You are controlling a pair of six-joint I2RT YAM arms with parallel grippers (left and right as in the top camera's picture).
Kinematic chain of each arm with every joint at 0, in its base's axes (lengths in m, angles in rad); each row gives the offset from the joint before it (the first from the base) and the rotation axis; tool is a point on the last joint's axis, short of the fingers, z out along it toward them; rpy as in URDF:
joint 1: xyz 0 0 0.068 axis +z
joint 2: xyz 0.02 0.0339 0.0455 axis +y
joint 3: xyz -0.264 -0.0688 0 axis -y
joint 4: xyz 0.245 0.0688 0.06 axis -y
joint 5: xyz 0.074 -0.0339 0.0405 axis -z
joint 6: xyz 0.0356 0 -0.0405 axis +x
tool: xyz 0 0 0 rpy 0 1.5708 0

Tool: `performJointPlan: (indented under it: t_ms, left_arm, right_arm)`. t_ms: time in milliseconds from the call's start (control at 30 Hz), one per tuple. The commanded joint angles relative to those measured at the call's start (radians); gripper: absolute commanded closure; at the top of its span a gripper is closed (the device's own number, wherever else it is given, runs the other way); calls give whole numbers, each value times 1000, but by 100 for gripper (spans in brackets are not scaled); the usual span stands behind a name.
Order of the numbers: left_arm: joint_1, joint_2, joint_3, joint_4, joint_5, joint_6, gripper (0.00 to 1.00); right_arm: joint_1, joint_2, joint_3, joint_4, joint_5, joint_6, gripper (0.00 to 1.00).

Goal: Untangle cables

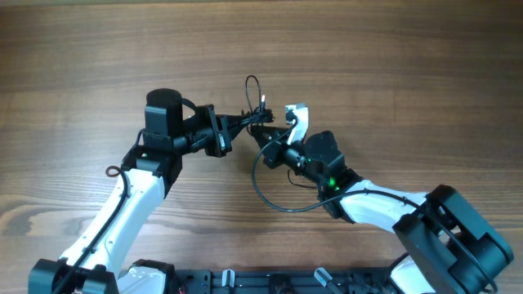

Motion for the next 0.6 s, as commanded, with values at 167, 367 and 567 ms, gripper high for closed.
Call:
performJointPlan:
  t_ms: [167, 367, 567]
  left_arm:
    - [254, -14, 10, 112, 19, -56, 96]
    - [327, -14, 10, 111, 7, -47, 96]
    - [267, -14, 10, 36, 9, -23, 96]
  right_arm:
    - [3, 4, 6, -410, -322, 180, 96]
    - [2, 4, 6, -408, -246, 300, 0]
    - [3, 4, 6, 125, -210, 134, 24]
